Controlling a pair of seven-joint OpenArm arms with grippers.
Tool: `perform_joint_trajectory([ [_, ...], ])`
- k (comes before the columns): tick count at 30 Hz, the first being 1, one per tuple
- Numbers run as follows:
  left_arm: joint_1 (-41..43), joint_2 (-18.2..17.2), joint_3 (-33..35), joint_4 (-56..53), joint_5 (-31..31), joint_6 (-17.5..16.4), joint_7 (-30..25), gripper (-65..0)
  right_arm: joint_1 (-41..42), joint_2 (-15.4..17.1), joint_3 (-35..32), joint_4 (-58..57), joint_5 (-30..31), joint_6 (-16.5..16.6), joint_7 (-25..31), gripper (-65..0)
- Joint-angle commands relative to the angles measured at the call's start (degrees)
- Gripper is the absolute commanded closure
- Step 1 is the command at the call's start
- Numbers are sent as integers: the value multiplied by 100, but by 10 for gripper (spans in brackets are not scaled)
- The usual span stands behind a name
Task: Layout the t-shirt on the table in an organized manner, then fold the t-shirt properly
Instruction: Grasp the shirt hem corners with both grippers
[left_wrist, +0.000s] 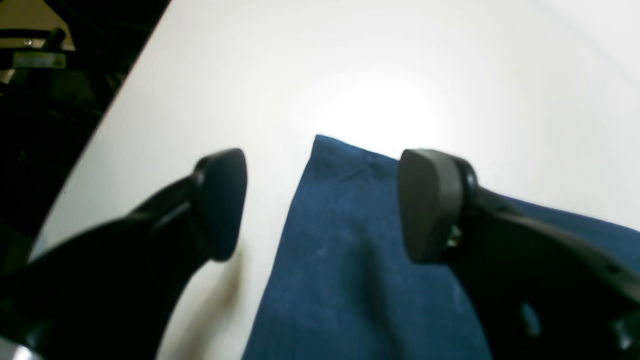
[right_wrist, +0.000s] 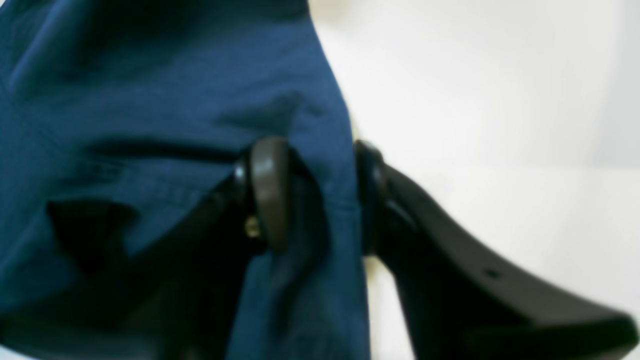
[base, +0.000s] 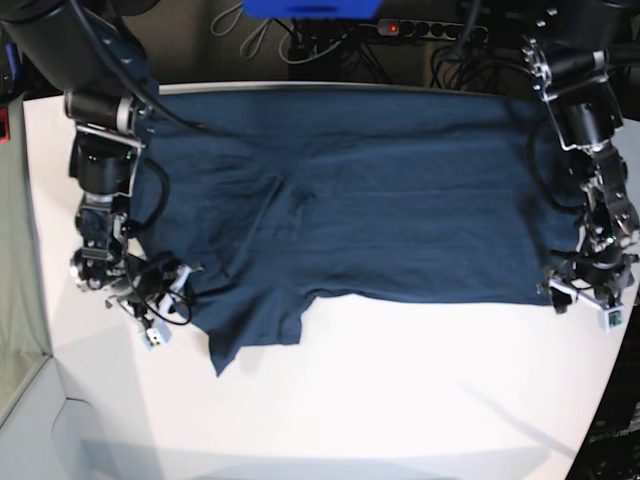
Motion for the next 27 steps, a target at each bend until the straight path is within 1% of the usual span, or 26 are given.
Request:
perform_joint_trajectory([
  [1,-165,-181,-22,-122,-18,3,-134,-458,46,37,-10,40,-60,-1,-151,-119],
  [4,-411,-225,4,-791,-18,3,-565,-458,37,37,-10,40,-60,-1,-151,-9],
  [5,-455,-243,13,-1037,-18,-6,-741,-458,37,37,-10,40,-69,-1,-151,0],
  [9,-727,-251,13,-1775,88,-15,-1303,-458,37,46,-10,40,-69,-1,-151,0],
  [14,-1158,-199,13,-2628,941,-24,-1804,-458,-24,46,-10,40,-69,-1,-151,0],
  [16,-1264,-181,13,-2953,1143,-24,-2007,-455,-42,46,-10,40,-69,-1,-151,0],
  [22,-1334,-84,13,-3419,1257,-24,-2446,-452,-42,46,-10,40,-69,-1,-151,0],
  [24,-1334,-84,13,-3577,1257,-24,-2464,-413,-42,46,-10,40,-69,-1,-151,0],
  [25,-1334,-84,13,-3657,1257,-24,-2464,-373,-42,46,-10,40,-69,-1,-151,0],
  [27,-1334,-84,13,-3718,1257,-24,-2473,-249,-42,46,-10,40,-69,-1,-151,0],
])
